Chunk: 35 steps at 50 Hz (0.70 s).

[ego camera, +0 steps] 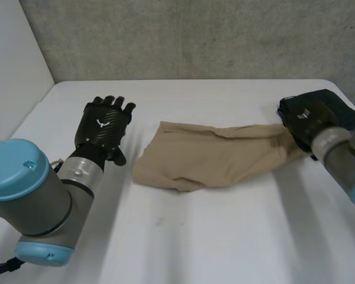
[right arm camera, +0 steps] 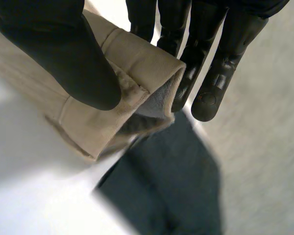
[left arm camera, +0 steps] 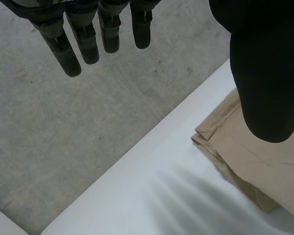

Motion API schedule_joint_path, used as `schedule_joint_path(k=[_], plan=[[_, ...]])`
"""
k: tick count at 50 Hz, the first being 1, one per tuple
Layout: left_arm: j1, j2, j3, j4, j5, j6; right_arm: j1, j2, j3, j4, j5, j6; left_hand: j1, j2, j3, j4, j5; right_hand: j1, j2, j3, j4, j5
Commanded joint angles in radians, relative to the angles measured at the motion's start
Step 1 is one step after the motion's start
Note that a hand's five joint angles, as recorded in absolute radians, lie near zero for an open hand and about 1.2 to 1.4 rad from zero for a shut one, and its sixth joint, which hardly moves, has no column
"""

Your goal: Fold the laundry.

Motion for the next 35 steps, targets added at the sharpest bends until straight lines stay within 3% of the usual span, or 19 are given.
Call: schedule_joint_path(k=[1,4,13,19,20,22,23,27,28,35], plan=[[0.016,0.010,0.004,0.002,0.000,0.002,0.239,0.110,-0.240,-0.003,-0.008,-0.038,-0.013,-0.014,-0.020,-0.014,-0.032,0.431,0.225,0.256,0.209,0.243],[0.022,0.016,0.007,0.003,0.000,0.002,0.316,0.159,-0.313,-0.006,-0.051,-0.047,-0.016,-0.017,-0.023,-0.017,-0.035,0.431,0.225,0.256,0.209,0.243],[0.057,0.023,0.032,0.006,-0.051,0.000,0.475,0.462,-0.564,-0.006,-0.315,-0.026,-0.019,-0.020,-0.026,-0.020,-0.038,0.431,0.225,0.256,0.209,0.243],[0.072,0.022,0.040,0.005,-0.063,-0.001,0.505,0.596,-0.650,-0.003,-0.325,0.013,-0.019,-0.020,-0.026,-0.020,-0.038,0.431,0.225,0.256,0.209,0.243],[0.074,0.022,0.041,0.005,-0.063,0.000,0.505,0.607,-0.667,-0.001,-0.308,0.020,-0.022,-0.023,-0.029,-0.023,-0.041,-0.111,-0.318,-0.286,-0.333,-0.299],[0.077,0.020,0.043,0.005,-0.063,0.000,0.503,0.598,-0.667,-0.001,-0.285,0.033,-0.022,-0.023,-0.029,-0.023,-0.041,-0.730,-0.937,-0.906,-0.953,-0.918],[0.078,0.020,0.044,0.005,-0.061,-0.001,0.503,0.590,-0.667,0.000,-0.271,0.042,-0.022,-0.023,-0.029,-0.023,-0.041,-0.791,-0.997,-0.966,-1.013,-0.978],[0.083,0.014,0.073,0.008,-0.057,0.000,0.488,0.512,-0.649,0.000,-0.219,0.183,-0.025,-0.026,-0.032,-0.026,-0.044,-0.791,-0.997,-0.966,-1.013,-0.978],[0.083,0.010,0.098,0.008,-0.061,0.000,0.477,0.468,-0.630,0.002,-0.213,0.277,-0.025,-0.026,-0.032,-0.026,-0.044,-0.791,-0.997,-0.966,-1.013,-0.978],[0.071,-0.029,0.207,0.011,-0.060,0.000,0.401,0.233,-0.473,-0.004,-0.216,0.647,-0.022,-0.023,-0.029,-0.023,-0.041,-0.791,-0.997,-0.966,-1.013,-0.978]])
